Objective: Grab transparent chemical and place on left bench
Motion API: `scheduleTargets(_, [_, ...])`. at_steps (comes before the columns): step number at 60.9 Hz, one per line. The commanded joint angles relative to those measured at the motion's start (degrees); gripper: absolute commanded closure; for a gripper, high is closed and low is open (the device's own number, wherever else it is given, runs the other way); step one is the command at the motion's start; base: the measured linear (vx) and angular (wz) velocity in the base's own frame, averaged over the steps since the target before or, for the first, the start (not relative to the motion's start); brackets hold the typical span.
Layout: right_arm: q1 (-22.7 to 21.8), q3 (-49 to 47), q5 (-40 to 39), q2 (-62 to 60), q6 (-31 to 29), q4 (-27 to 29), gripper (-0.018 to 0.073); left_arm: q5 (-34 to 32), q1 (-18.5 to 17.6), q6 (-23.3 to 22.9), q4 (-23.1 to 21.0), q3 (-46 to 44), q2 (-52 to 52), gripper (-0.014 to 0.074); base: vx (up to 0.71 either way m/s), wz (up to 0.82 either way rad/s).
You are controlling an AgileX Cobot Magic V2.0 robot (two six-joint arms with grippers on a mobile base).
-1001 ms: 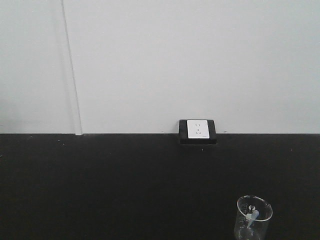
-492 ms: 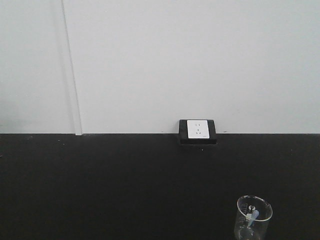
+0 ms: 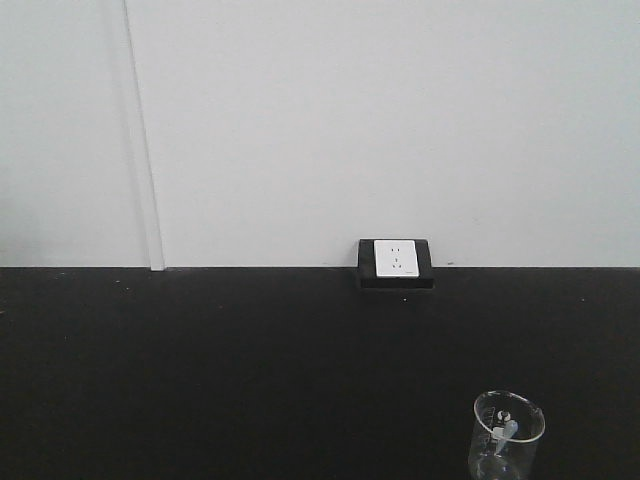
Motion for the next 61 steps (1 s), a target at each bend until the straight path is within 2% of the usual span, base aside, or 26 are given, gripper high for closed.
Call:
scheduleTargets(1, [-0.3,0.4,-11.7,0.3,0.8,-0.1,0.0566,-4.5,-0.1,-0.4,0.0,0.9,-1.1,0.06,0.0,0.0])
scheduleTargets(13, [-0.3,0.0,-16.0,0.3,2.8,0.1,0.0566,-4.5,-0.1,-0.4,0.0,0.9,-1.1,0.06,0.0,0.0])
scheduleTargets(22, [-0.3,-5.2,-12.0,2.5,5.1,-0.3,0.0566,-4.5,-0.1,-0.4,0.0,0.9,-1.1,0.06,0.0,0.0])
scheduleTargets(27, [-0.3,-11.0,-8.1,7.9,4.3,-3.7,0.0566,-4.5,-0.1,-0.4,0.0,0.9,-1.1,0.06,0.0,0.0])
scheduleTargets(34, [-0.3,-16.5,-8.5,18.1,4.2,-7.1,0.0566,-4.5,-0.1,-0.4,0.0,0.9,-1.1,0.06,0.0,0.0])
scheduleTargets(48, [-0.3,-23.1,-10.0,35.6,4.5,-6.7,0.0549,-4.5,-0.1,-0.4,0.0,0.9,-1.1,0.06,0.0,0.0])
scheduleTargets(61, [-0.3,-27.1,-11.4,46.7,5.7,-6.5,0.0445,-4.5,-0.1,-0.4,0.0,0.9,-1.1,0.06,0.0,0.0])
